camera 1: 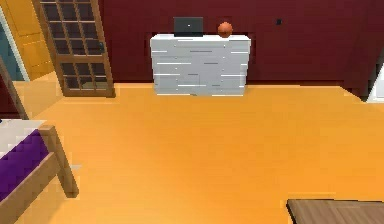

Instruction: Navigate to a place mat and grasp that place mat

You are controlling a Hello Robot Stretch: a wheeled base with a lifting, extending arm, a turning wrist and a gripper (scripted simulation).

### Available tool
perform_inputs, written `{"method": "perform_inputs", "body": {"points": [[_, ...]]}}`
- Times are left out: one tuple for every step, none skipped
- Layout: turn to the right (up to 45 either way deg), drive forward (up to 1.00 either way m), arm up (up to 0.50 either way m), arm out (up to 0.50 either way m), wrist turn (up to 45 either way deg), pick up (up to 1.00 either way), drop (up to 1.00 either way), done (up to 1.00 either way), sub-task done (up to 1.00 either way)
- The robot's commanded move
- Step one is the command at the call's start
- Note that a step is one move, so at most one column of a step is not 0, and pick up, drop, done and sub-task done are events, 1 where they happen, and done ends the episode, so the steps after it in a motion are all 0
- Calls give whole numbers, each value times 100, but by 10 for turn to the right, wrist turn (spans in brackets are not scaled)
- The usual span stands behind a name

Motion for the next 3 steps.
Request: {"method": "perform_inputs", "body": {"points": [[0, 0, -10, 0, 0, 0, 0, 0, 0], [0, 0, 0, 0, 0, 100, 0, 0, 0], [0, 0, 10, 0, 0, 0, 0, 0, 0]]}}
